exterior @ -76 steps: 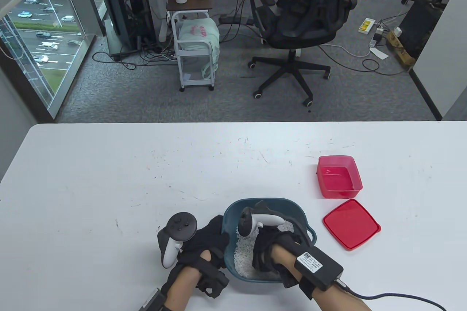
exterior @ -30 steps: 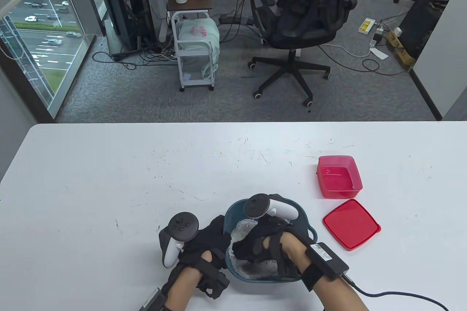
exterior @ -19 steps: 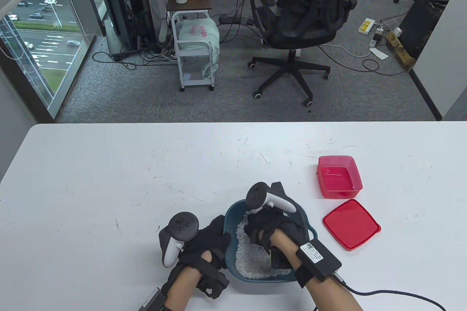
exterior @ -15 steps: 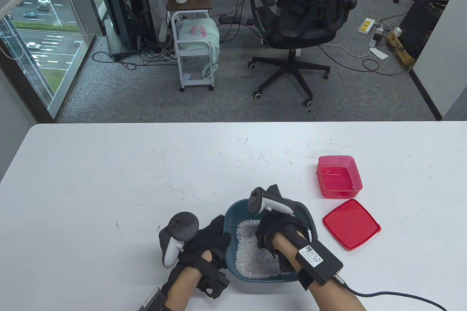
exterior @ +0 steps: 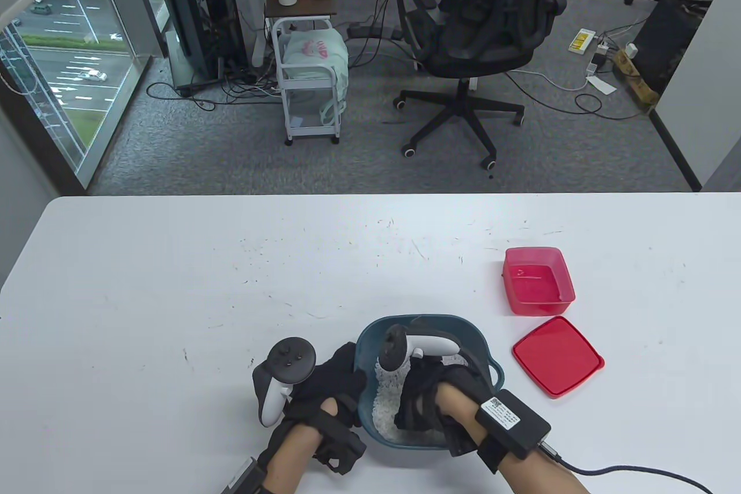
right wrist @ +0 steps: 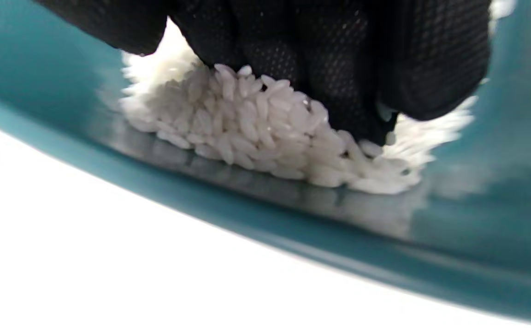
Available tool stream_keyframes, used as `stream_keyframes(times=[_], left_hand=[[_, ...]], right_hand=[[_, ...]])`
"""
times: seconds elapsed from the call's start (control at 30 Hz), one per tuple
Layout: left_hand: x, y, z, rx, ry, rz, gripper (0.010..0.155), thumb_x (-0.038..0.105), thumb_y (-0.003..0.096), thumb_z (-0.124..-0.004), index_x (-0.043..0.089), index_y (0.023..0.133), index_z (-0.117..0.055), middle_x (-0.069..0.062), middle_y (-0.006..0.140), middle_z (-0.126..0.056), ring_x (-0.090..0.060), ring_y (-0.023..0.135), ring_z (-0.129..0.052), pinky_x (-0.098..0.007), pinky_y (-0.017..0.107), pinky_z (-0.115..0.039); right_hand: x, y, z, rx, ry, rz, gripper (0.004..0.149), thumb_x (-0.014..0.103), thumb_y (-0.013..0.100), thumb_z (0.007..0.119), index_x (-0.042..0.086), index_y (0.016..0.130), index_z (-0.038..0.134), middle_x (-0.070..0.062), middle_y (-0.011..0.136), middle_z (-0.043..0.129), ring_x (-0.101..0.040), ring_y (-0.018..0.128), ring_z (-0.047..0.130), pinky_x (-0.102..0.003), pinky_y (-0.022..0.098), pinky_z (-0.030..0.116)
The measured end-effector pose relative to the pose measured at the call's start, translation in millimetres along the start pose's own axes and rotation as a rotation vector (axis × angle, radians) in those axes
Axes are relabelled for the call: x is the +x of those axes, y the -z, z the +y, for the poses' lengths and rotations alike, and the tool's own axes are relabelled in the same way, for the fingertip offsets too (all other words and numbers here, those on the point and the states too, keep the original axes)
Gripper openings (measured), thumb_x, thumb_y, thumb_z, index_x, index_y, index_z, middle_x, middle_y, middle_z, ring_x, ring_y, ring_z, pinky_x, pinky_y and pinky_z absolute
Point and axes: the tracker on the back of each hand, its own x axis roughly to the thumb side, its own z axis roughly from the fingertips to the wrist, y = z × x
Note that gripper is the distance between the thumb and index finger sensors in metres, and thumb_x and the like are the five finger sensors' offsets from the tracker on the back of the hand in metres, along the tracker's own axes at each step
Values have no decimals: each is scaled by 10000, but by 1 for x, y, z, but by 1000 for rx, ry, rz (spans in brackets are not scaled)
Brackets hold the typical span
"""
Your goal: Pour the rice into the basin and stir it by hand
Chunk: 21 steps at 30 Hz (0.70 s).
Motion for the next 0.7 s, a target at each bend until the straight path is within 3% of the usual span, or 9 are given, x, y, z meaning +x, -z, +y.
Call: stream_keyframes(times=[0.13, 0.33, 0.5, 0.7], left_hand=[[0, 0, -1, -6, -13, 0, 681, 258, 481, -814, -28, 1051, -574, -333, 927, -790, -169, 77, -1113, -286, 14, -989], [1, 0, 0, -20, -4, -15, 682, 257, 483, -809, -26, 1054, -567, -336, 932, -783, -167, 84, -1114, -286, 20, -990], [1, 0, -1, -25, 6, -21, 685, 260, 483, -811, -24, 1058, -566, -333, 935, -784, -165, 89, -1116, -286, 23, -990], [1, 0, -1, -19, -1, -15, 685, 267, 484, -810, -22, 1056, -569, -330, 933, -787, -163, 87, -1118, -283, 21, -992]], right_hand=[[-5, 7, -4, 70, 263, -219, 668, 397, 330, 783, -47, 827, 829, -292, 794, 932, -516, 662, 930, -632, 418, 795], [-15, 10, -26, -25, 374, -230, 695, 399, 367, 747, 30, 942, 621, -242, 967, 668, -479, 860, 675, -660, 545, 631], [-19, 4, -44, -253, 326, -18, 688, 399, 399, 717, 64, 974, 544, -225, 998, 574, -477, 882, 610, -674, 564, 563], [-22, -5, -43, -307, -14, 385, 670, 406, 393, 720, 24, 939, 655, -265, 932, 733, -497, 797, 771, -654, 517, 666]])
